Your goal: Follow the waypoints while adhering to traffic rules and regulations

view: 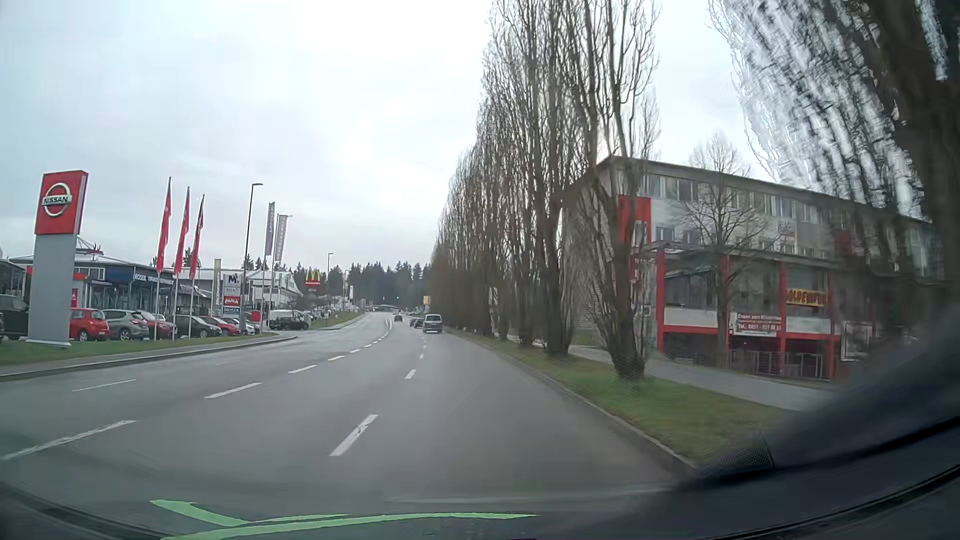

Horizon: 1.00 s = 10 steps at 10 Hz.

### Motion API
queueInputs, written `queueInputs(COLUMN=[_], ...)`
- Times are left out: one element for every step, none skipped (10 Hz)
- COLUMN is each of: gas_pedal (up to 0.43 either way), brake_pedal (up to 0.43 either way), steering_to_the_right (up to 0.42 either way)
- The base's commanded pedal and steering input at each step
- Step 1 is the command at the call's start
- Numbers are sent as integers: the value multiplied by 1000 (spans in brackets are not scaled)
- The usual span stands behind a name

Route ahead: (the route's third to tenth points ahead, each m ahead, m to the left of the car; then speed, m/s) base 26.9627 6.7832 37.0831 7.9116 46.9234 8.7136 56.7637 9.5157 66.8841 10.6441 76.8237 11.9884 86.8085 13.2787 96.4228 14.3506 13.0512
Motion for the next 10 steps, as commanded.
queueInputs(gas_pedal=[157,157,157,157,157,157,157,157,157,157], brake_pedal=[0,0,0,0,0,0,0,0,0,0], steering_to_the_right=[-11,-11,-10,-10,-10,-10,-9,-9,-9,-9])
